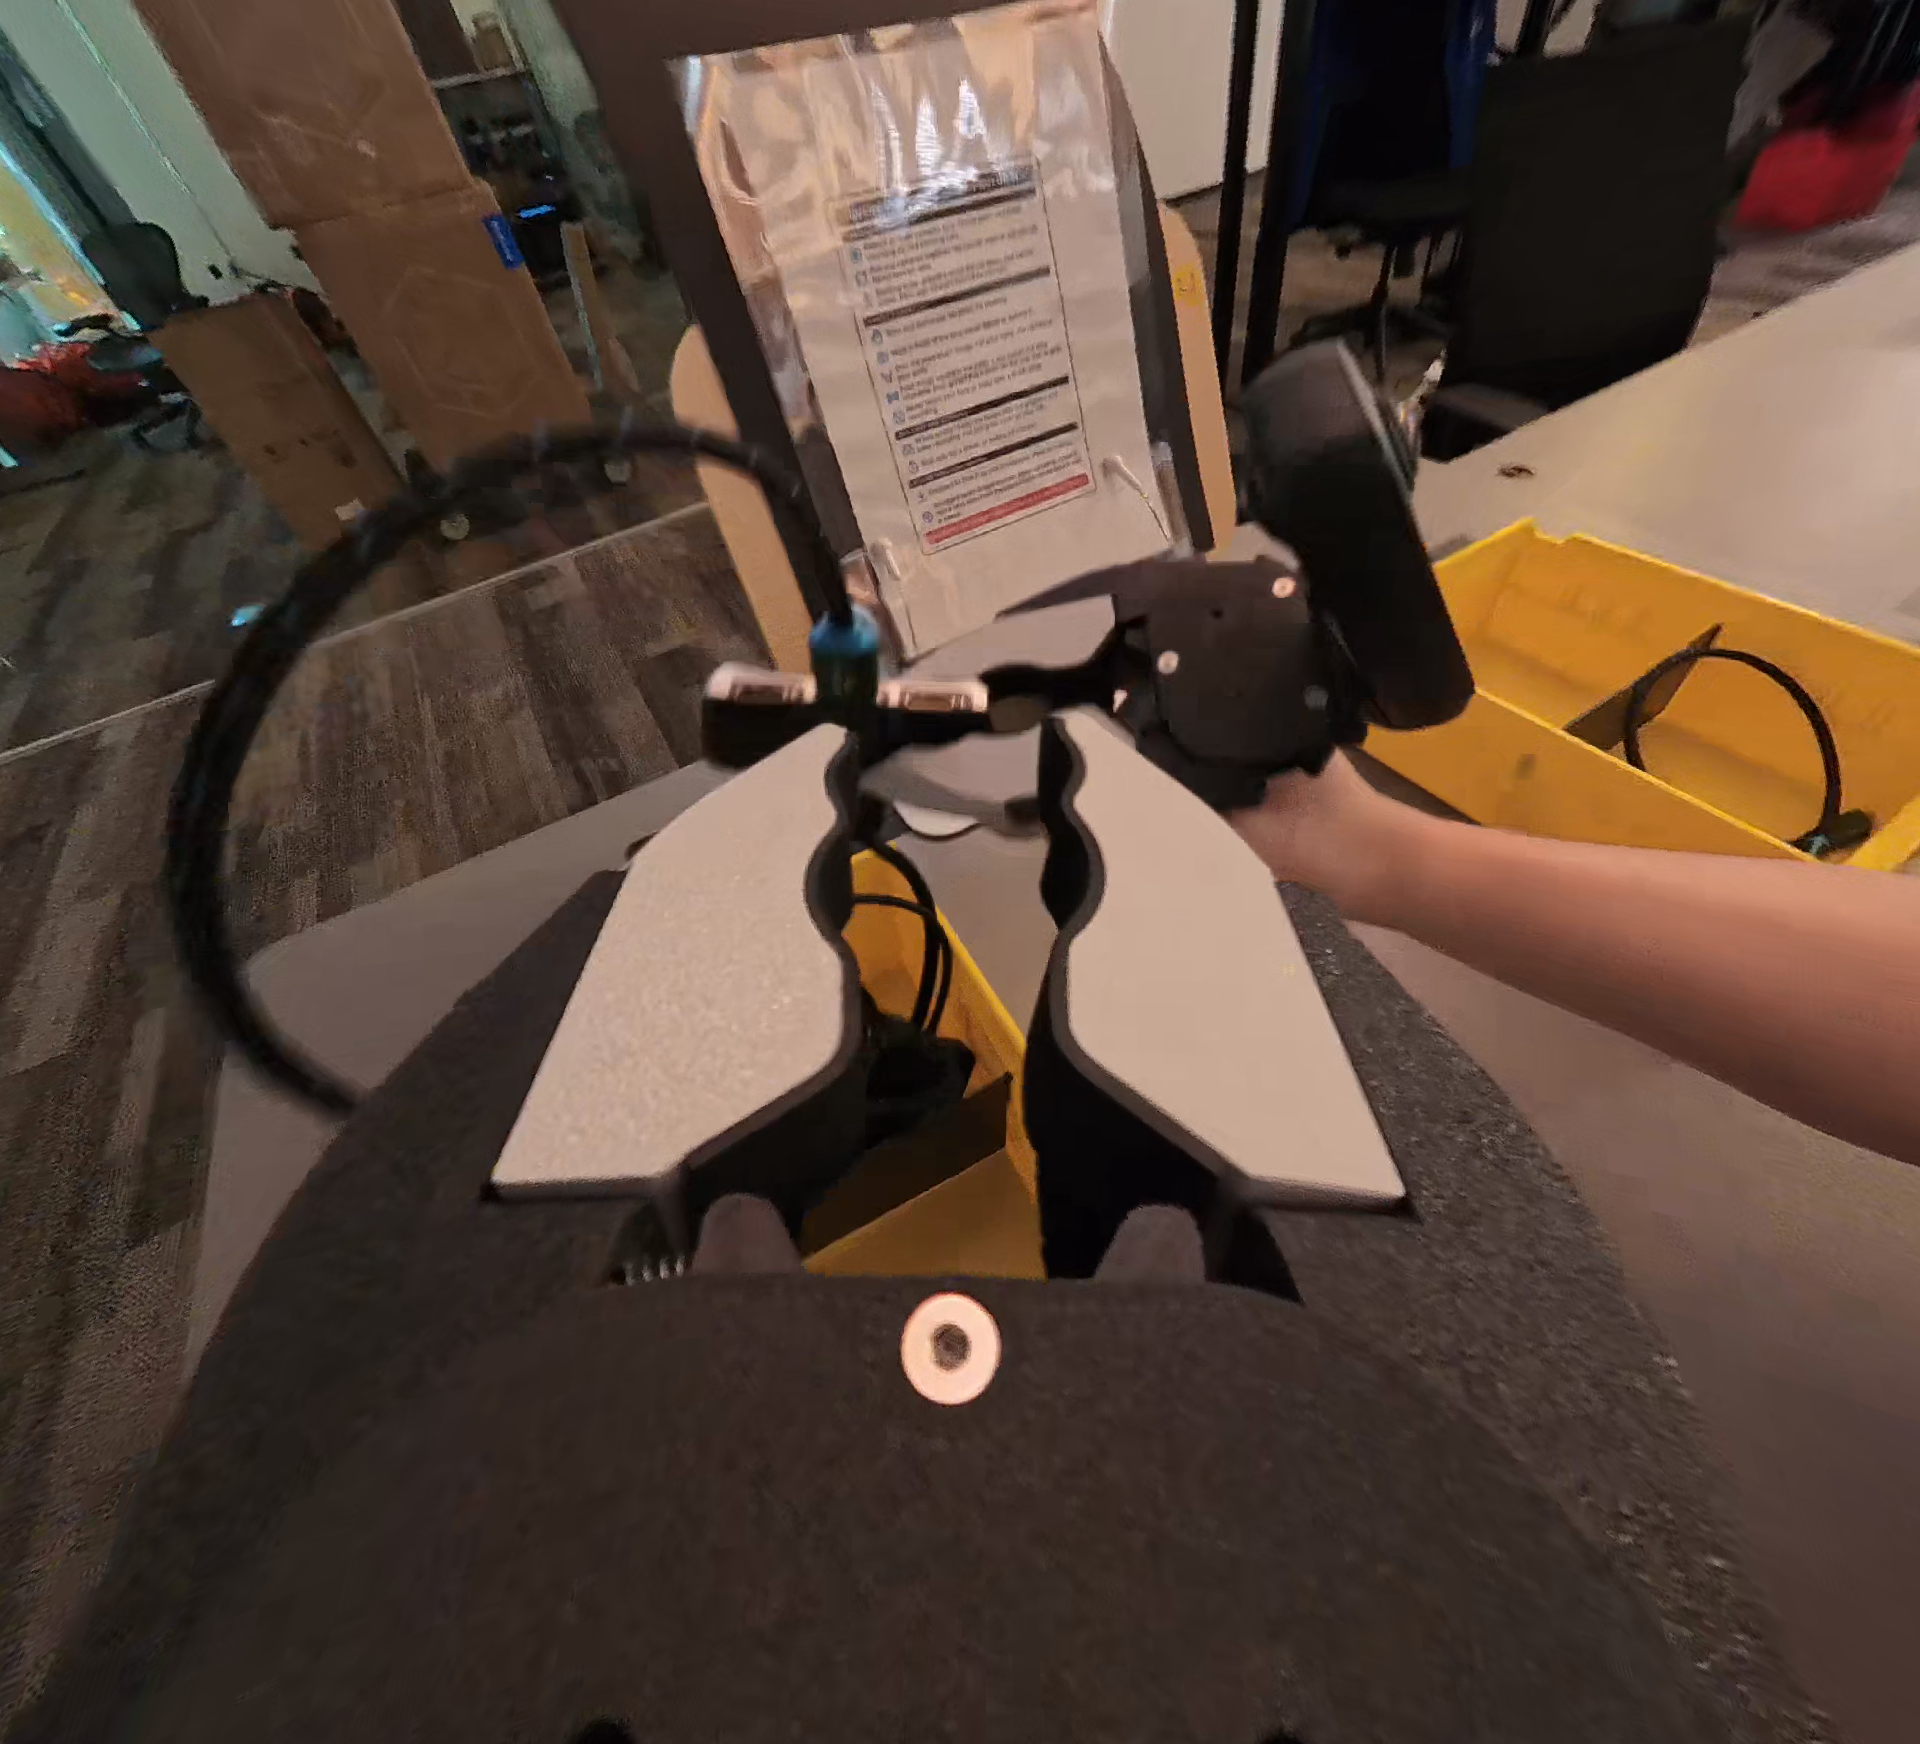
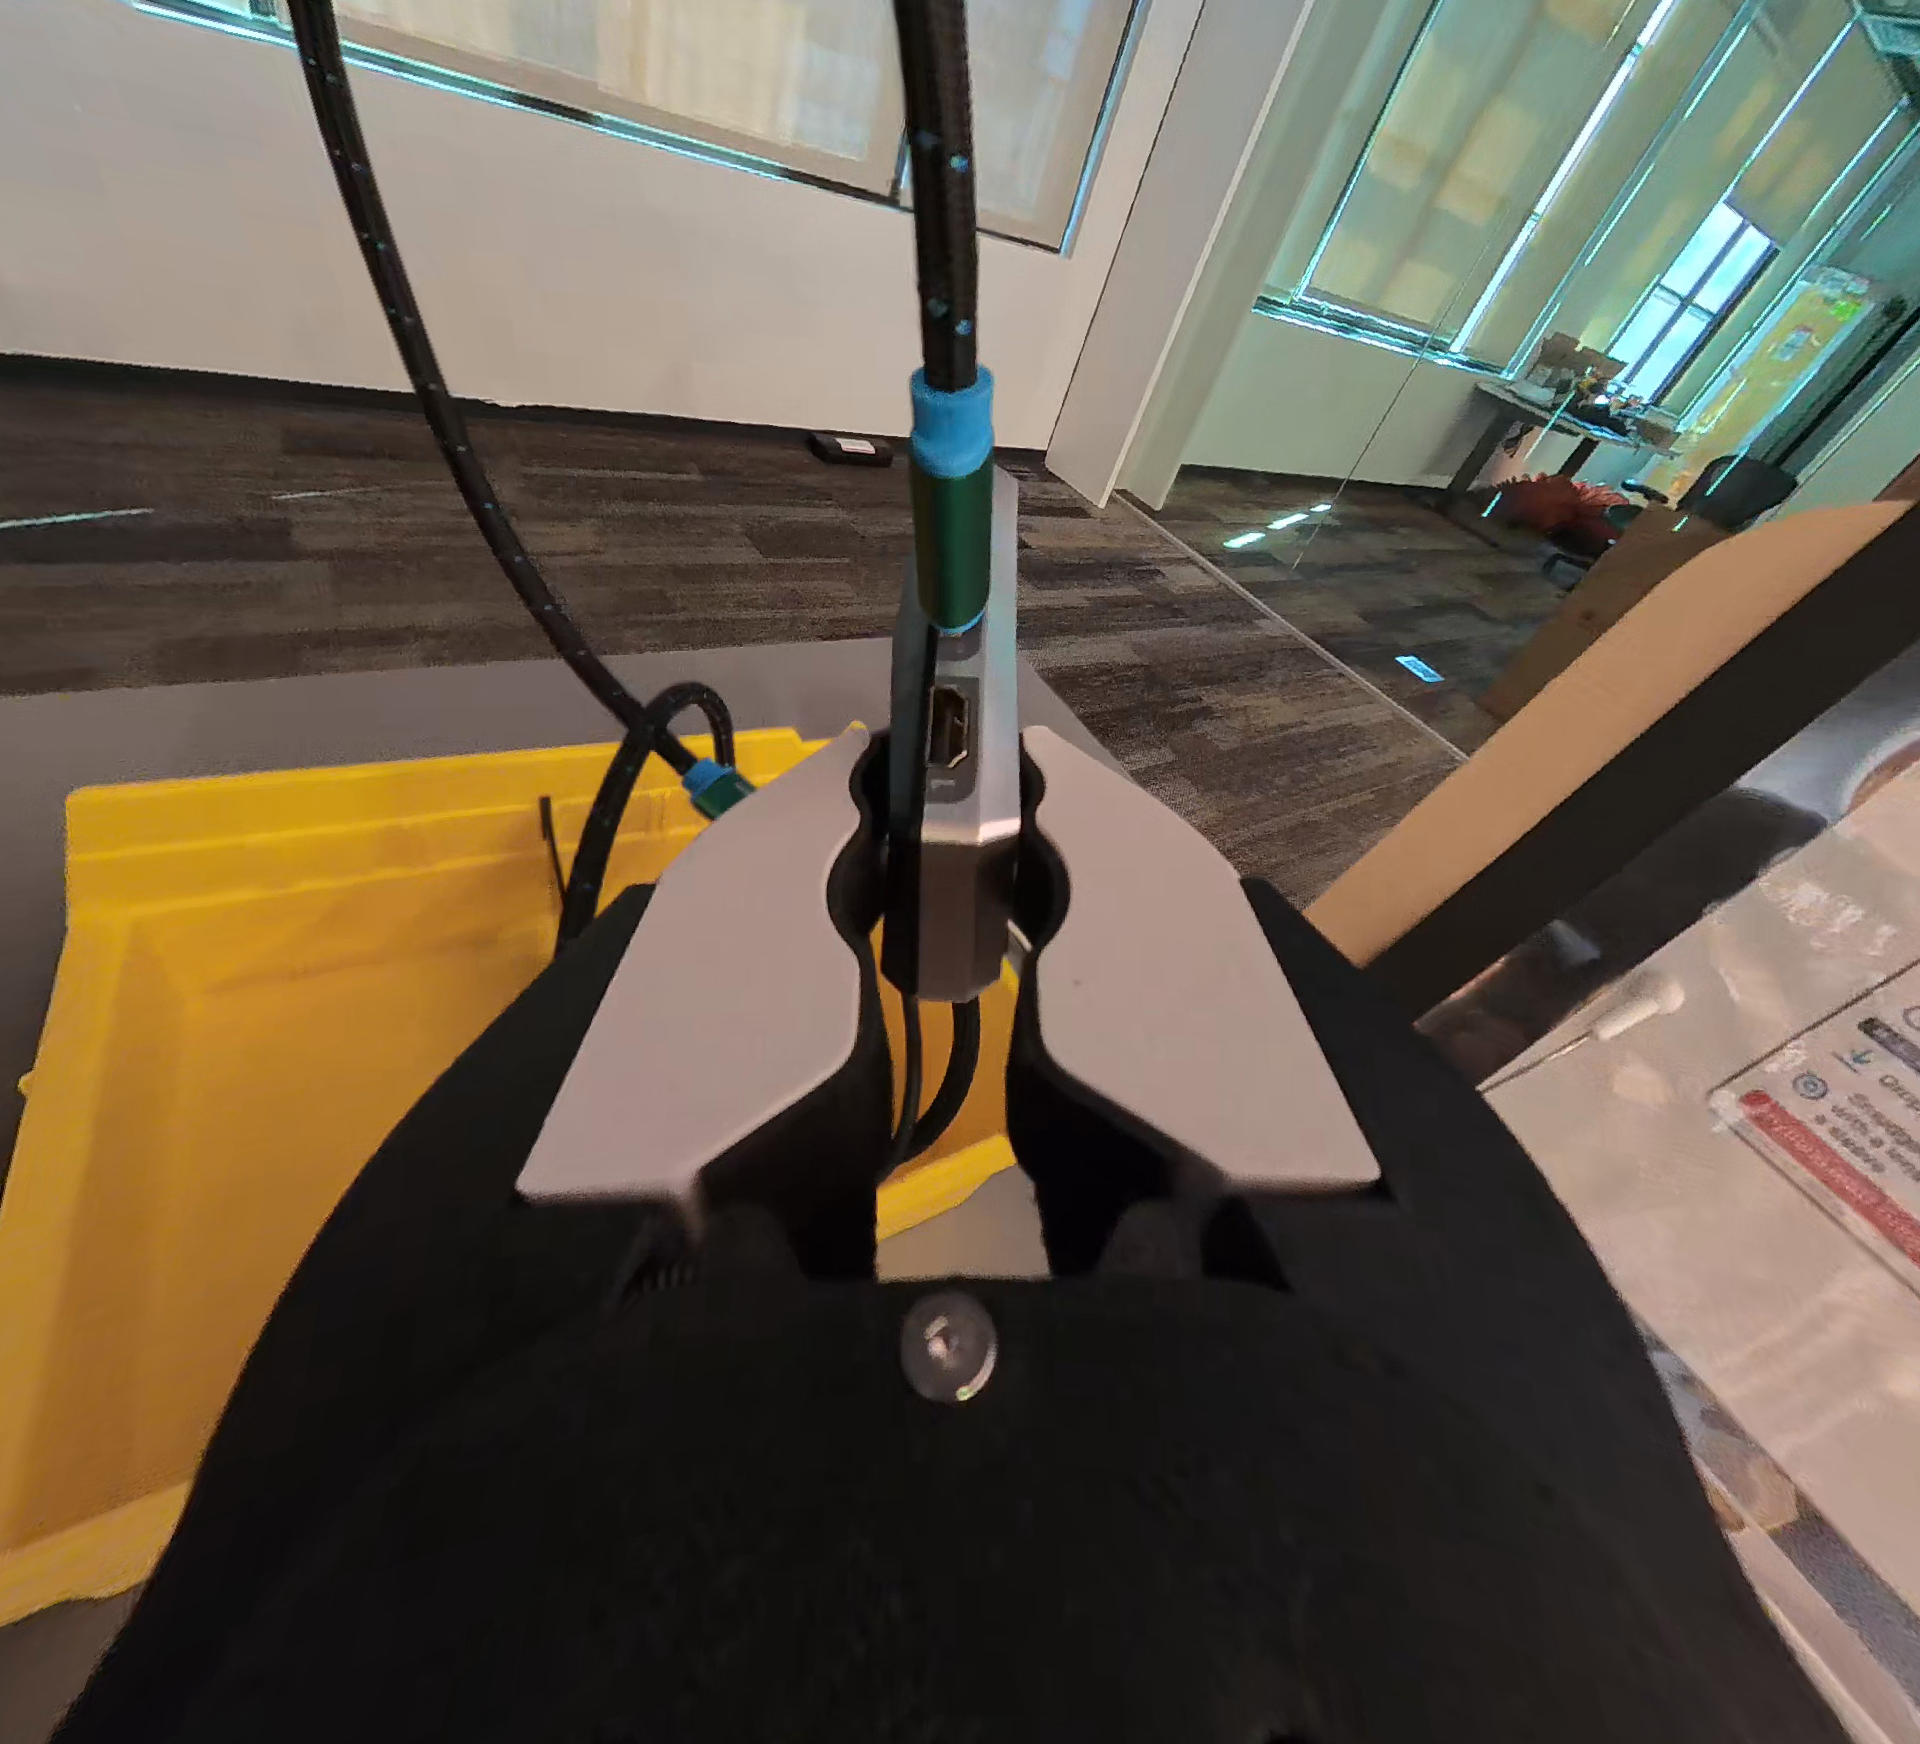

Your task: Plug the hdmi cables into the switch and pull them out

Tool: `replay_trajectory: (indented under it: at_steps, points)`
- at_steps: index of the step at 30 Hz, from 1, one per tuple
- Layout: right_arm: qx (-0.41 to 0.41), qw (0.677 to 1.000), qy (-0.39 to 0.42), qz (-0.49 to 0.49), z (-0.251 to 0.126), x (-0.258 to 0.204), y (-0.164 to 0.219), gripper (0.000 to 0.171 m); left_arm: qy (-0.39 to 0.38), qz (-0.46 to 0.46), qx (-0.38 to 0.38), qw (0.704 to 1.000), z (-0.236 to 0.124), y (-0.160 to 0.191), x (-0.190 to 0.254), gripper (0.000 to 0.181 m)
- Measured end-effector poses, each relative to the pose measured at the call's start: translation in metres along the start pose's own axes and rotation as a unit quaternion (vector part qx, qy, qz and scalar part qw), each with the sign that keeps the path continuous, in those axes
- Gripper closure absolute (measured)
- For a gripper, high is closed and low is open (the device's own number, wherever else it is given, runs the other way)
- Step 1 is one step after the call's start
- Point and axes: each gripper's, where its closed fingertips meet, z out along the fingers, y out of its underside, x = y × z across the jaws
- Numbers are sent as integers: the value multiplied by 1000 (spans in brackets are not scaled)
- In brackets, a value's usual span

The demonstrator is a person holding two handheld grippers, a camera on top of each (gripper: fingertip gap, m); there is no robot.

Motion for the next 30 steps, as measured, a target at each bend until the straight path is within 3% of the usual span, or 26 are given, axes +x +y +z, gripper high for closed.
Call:
replay_trajectory:
  at_steps: [3, 6, 8, 11, 13, 16, 19, 22, 24, 26, 30]
  points:
    - [1, 1000, -4, -4, 1, 4, -11, 149, -35, -15, -22, 999, -16, 35, -15, 155]
    - [4, 1000, -10, -17, 2, -2, -22, 149, -63, 2, -157, 986, -15, 111, -35, 155]
    - [11, 1000, -19, -7, 2, -7, -30, 149, -73, -9, -205, 976, -6, 153, -46, 150]
    - [13, 1000, -26, -4, 5, -13, -39, 149, -25, -88, -188, 978, 25, 185, -44, 146]
    - [10, 1000, -27, -13, 7, -17, -42, 149, 6, -149, -131, 980, 41, 181, -49, 142]
    - [5, 999, -27, -22, 8, -21, -43, 149, 76, -232, 15, 970, 44, 150, -48, 144]
    - [6, 999, -31, -18, 6, -23, -43, 149, 25, -277, 83, 957, 37, 143, -75, 147]
    - [4, 999, -38, -24, 5, -24, -42, 149, 34, -306, 137, 941, 29, 128, -86, 142]
    - [4, 999, -39, -31, 4, -26, -40, 149, 33, -304, 136, 942, 27, 125, -92, 144]
    - [-1, 999, -21, -42, 2, -22, -37, 149, 20, -267, 124, 955, 24, 124, -97, 176]
    - [-11, 999, 14, -43, -2, -4, -28, 149, -33, -207, 60, 976, 8, 130, -121, 179]
